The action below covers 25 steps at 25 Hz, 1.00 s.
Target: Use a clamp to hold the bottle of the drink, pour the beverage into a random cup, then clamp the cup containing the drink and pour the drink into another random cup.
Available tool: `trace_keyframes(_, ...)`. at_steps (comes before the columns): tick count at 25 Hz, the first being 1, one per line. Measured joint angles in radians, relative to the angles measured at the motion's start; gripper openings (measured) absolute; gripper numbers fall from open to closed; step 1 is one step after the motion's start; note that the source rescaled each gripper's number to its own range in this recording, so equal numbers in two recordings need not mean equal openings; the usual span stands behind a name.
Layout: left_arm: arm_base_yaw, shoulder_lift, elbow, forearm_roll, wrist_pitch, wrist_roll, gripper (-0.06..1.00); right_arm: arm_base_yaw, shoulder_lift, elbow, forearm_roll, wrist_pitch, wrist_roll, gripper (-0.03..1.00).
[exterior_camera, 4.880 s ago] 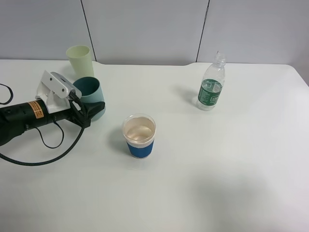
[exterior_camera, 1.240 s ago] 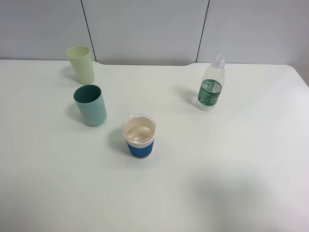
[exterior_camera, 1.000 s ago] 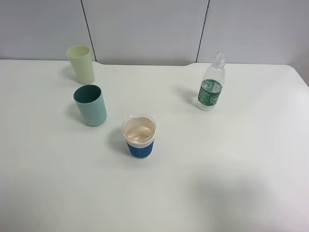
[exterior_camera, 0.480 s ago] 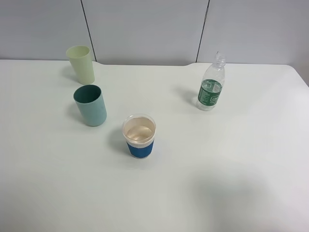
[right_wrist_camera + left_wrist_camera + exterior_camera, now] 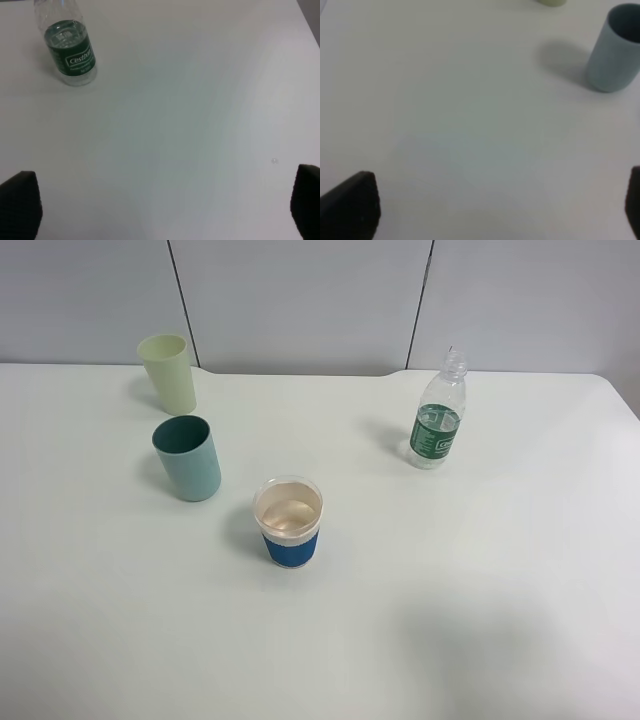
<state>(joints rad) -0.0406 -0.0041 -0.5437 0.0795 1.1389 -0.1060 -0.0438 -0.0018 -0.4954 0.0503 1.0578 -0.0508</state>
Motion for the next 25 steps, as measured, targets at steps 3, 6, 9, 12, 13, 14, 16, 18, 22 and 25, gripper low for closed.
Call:
trace_keyframes(3, 0.0, 0.0, 0.021, -0.001, -0.063, -0.019, 0.99, 0.0, 0.0, 0.0, 0.0, 0.0, 0.0, 1.0)
trace_keyframes(6, 0.0, 0.0, 0.028, -0.001, -0.076, -0.029, 0.99, 0.0, 0.0, 0.0, 0.0, 0.0, 0.0, 1.0)
trace_keyframes(9, 0.0, 0.0, 0.033, -0.001, -0.078, -0.031, 0.99, 0.0, 0.0, 0.0, 0.0, 0.0, 0.0, 1.0)
trace_keyframes(12, 0.0, 0.0, 0.033, -0.001, -0.078, -0.032, 0.99, 0.0, 0.0, 0.0, 0.0, 0.0, 0.0, 1.0)
trace_keyframes(13, 0.0, 0.0, 0.033, -0.001, -0.078, -0.032, 0.99, 0.0, 0.0, 0.0, 0.0, 0.0, 0.0, 1.0)
trace_keyframes(14, 0.0, 0.0, 0.033, -0.001, -0.078, -0.032, 1.0, 0.0, 0.0, 0.0, 0.0, 0.0, 0.0, 1.0)
trace_keyframes(16, 0.0, 0.0, 0.033, -0.001, -0.078, -0.032, 0.99, 0.0, 0.0, 0.0, 0.0, 0.0, 0.0, 1.0)
trace_keyframes(18, 0.0, 0.0, 0.033, -0.001, -0.078, -0.032, 0.99, 0.0, 0.0, 0.0, 0.0, 0.0, 0.0, 1.0)
trace_keyframes(22, 0.0, 0.0, 0.033, -0.001, -0.078, -0.032, 0.99, 0.0, 0.0, 0.0, 0.0, 0.0, 0.0, 1.0)
trace_keyframes(25, 0.0, 0.0, 0.033, -0.001, -0.078, -0.032, 0.99, 0.0, 0.0, 0.0, 0.0, 0.0, 0.0, 1.0)
